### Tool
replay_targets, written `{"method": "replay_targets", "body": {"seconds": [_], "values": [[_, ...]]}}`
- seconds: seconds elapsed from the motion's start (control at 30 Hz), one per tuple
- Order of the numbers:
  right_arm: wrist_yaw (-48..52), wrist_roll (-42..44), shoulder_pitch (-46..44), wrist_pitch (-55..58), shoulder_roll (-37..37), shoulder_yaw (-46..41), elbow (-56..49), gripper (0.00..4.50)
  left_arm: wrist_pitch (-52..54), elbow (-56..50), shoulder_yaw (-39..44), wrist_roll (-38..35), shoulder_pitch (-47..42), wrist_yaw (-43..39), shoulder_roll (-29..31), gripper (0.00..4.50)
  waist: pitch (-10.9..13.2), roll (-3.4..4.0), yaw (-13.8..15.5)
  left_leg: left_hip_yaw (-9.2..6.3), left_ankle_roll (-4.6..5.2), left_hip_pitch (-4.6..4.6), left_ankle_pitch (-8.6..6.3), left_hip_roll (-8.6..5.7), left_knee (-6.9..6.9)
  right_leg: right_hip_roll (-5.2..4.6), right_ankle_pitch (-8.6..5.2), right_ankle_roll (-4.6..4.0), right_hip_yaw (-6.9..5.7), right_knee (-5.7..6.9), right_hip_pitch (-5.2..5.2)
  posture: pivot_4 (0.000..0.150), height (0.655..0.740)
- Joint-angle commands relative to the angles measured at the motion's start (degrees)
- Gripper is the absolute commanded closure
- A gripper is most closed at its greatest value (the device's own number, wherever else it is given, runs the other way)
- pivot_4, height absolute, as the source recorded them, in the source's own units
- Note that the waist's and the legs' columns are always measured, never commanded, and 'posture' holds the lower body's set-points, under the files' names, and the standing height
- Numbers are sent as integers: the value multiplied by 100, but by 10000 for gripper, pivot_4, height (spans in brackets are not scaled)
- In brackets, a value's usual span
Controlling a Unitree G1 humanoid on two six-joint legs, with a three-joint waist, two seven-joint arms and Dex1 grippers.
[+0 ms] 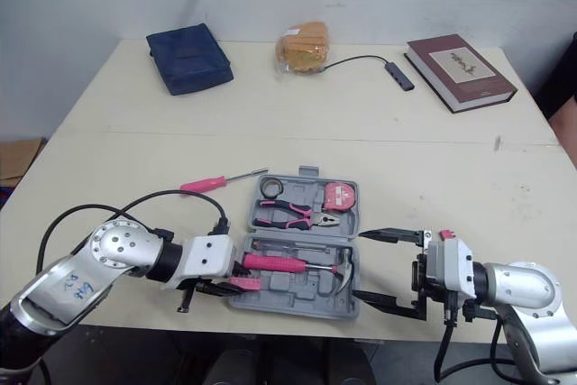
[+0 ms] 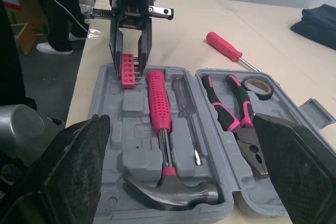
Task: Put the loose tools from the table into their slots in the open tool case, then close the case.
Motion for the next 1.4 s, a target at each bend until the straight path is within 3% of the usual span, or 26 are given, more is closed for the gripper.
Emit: {"method": "replay_targets", "body": {"seconds": [0.03, 0.77, 0.8, 0.87, 0.93, 1.0, 1.17, 1.3, 1.4], "values": [[-23, -3, -70, -110, 52, -15, -53, 0, 186, 29, -222, 198, -114, 170, -227, 38064, 0, 0, 19, 1, 0, 0, 0, -1, 1, 1, 0, 0, 0, 1, 0, 1500, 7400], [-115, -81, -217, -71, 155, 187, 52, 0, 223, 252, -535, 491, -229, 143, -604, 38064, 0, 0, 143, 0, 6, 0, -1, -6, 24, 4, 2, 6, 0, 7, 11, 1500, 7400], [-121, -86, -218, -73, 164, 195, 55, 0, 233, 253, -526, 492, -220, 159, -605, 30064, -1, 0, 146, 0, 6, 0, -1, -6, 25, 4, 2, 6, 1, 8, 11, 1500, 7400], [-140, -85, -230, -68, 171, 205, 58, 0, 362, 151, -243, 210, -143, 232, -750, 26068, -1, 0, 147, 0, 5, 1, -1, -6, 25, 5, 2, 6, 1, 9, 11, 1500, 7400], [-151, -79, -218, -67, 170, 203, 50, 0, 208, 25, -26, 11, -75, 130, -763, 16041, -1, 0, 148, 0, 6, 0, -1, -5, 30, 5, 3, 6, 1, 12, 11, 1500, 7400], [-152, -67, -193, -61, 161, 191, 37, 0, -3, -151, 251, -266, 43, -112, -667, 9568, -1, 0, 147, -1, 6, 0, -1, -5, 33, 4, 3, 6, 0, 14, 11, 1500, 7400], [-206, 6, -194, 36, 162, 175, 9, 0, -576, -130, 949, -656, 379, -410, -405, 9568, 0, 0, 92, -2, 4, -2, 0, 0, 31, 5, 2, 5, -1, 13, 6, 1500, 7400], [-235, -6, -197, 56, 175, 219, -5, 0, -1621, 466, 1385, -801, 549, -383, -802, 9568, 0, 0, 89, -2, 2, 1, 1, -1, 33, 2, 2, 5, -1, 15, 10, 1500, 7400], [-238, -20, -149, 52, 164, 210, 6, 0, -2377, 991, 1457, -865, 675, -694, -946, 17470, 0, 0, 79, -3, 2, 0, 1, -1, 32, 3, 2, 5, -4, 14, 8, 1500, 7400]]}}
